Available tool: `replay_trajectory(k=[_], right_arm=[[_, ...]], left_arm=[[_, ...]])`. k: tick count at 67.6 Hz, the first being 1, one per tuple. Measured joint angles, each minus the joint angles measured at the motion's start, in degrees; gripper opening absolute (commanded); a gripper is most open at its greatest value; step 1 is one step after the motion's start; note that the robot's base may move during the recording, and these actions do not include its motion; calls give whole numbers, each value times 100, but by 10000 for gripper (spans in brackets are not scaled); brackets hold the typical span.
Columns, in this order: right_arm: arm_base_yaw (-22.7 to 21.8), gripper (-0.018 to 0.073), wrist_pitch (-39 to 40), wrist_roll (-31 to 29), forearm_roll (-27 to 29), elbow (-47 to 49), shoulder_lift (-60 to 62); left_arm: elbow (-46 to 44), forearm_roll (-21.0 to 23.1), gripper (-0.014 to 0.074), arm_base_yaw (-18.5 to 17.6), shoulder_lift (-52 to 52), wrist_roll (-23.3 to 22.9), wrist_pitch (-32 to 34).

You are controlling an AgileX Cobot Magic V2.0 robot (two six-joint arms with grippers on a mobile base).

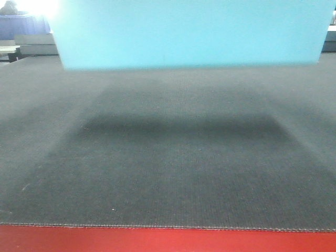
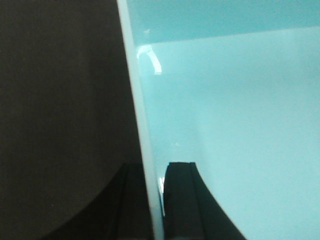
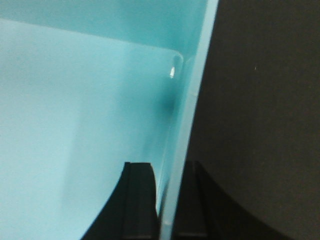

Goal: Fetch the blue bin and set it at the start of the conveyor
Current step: 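Lower the bin with both grippers onto the near end of the belt, then open both grippers and raise them away from the bin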

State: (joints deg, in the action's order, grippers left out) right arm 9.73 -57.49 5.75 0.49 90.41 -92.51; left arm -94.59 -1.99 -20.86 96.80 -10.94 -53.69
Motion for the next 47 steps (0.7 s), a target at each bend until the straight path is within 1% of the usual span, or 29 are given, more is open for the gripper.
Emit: replay_trajectory(k=[9, 18, 22, 25, 29, 32, 39, 40, 41, 42, 43, 44, 45, 46, 47], right_arm=[[0, -151, 295, 0, 0, -344, -264], [0, -151, 600, 0, 0, -485, -501], [0, -148, 702, 0, -3, -487, -606], [0, -131, 773, 0, -49, -487, -689], [0, -60, 799, -9, -49, -487, -753], [0, 20, 828, -9, -49, -498, -811], [0, 281, 896, -36, -49, -498, -851], [0, 301, 896, -46, -49, -498, -851], [0, 362, 896, -46, -49, -498, -851], [0, 402, 896, -59, -49, -498, -851], [0, 421, 909, -58, -49, -498, -851], [0, 459, 923, -58, -49, -498, -851], [0, 493, 933, -58, -49, -498, -851], [0, 539, 933, -70, -49, -498, -851], [0, 566, 948, -70, -49, -498, -851]], left_arm=[[170, 11, -111, 39, 285, 0, 90], [260, -12, -108, 51, 540, -12, 278], [270, -25, -84, 63, 643, -12, 339], [270, -33, -33, 63, 725, -12, 363], [273, -33, 59, 66, 824, -12, 379], [283, -46, 153, 76, 885, -12, 388], [295, -28, 424, 76, 945, 8, 398], [295, -28, 465, 76, 945, 8, 394], [295, -28, 505, 76, 945, 8, 402], [295, -28, 526, 76, 945, 20, 412], [295, -28, 584, 76, 945, 20, 430], [295, -18, 620, 76, 945, 20, 436], [295, -17, 629, 76, 945, 20, 438], [295, -7, 617, 76, 945, 20, 449], [285, -8, 611, 76, 945, 20, 465]])
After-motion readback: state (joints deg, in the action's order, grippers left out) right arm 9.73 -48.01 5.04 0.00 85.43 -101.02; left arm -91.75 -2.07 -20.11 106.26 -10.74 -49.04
